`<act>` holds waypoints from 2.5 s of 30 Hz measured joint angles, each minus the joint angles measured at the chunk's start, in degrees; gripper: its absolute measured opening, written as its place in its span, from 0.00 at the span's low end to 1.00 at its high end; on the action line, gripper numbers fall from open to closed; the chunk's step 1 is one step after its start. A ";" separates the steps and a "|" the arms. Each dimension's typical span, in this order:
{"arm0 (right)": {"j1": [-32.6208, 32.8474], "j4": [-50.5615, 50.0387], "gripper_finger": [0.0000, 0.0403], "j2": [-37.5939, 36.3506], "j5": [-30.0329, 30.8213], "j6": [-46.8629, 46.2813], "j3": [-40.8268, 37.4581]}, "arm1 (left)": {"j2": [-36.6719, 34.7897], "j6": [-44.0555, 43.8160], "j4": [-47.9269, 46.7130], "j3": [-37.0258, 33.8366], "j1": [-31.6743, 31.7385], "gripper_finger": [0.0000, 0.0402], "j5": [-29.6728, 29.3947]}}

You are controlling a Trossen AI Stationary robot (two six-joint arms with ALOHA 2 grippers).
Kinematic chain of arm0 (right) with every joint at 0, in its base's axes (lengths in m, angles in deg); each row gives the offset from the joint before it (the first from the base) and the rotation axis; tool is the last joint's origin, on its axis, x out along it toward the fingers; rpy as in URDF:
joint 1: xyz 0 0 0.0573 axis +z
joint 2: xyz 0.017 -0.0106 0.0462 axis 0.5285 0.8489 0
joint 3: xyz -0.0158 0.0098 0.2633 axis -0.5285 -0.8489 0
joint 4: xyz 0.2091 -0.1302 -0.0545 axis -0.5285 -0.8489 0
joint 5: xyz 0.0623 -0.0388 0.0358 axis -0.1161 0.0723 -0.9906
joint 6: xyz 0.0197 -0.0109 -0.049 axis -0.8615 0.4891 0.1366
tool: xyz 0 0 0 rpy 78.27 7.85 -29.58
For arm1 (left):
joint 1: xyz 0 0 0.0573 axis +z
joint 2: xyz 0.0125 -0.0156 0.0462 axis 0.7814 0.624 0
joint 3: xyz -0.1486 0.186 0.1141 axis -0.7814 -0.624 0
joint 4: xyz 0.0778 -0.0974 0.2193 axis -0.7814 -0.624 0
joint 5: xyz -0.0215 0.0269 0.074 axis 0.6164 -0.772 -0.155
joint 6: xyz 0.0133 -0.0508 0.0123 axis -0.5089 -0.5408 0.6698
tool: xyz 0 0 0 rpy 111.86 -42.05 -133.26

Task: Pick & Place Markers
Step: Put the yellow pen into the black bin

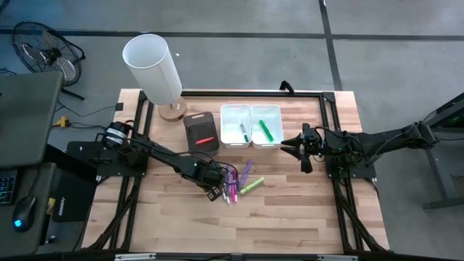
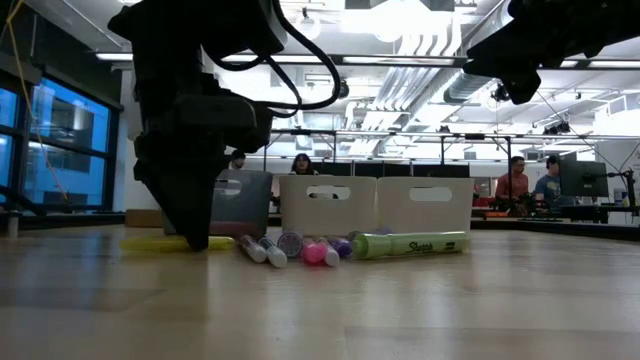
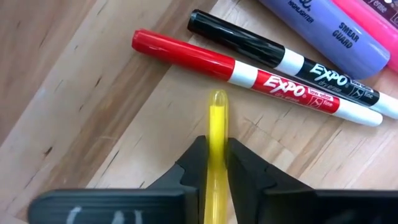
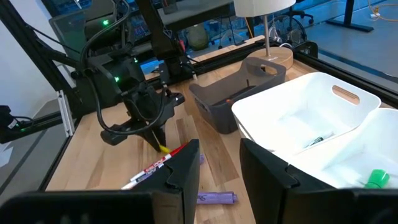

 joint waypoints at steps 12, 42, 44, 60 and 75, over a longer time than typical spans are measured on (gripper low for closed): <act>0.01 -0.02 0.26 0.00 -0.01 0.00 0.00 | -0.33 5.04 -5.57 4.30 0.74 0.09 2.70; -0.01 0.00 0.26 -0.02 0.01 0.00 0.00 | -22.58 4.43 -19.32 4.68 3.43 0.09 -6.25; 0.00 -0.01 0.26 -0.02 0.01 0.00 0.00 | -24.01 4.43 -20.73 4.68 3.43 0.09 -7.26; 0.01 0.00 0.26 -0.02 -0.01 0.00 0.00 | -28.88 1.83 -26.52 4.68 8.05 0.09 -21.45; -0.01 -0.02 0.26 -0.02 0.01 -0.01 0.00 | -28.88 19.83 -14.92 0.55 18.36 0.09 -25.86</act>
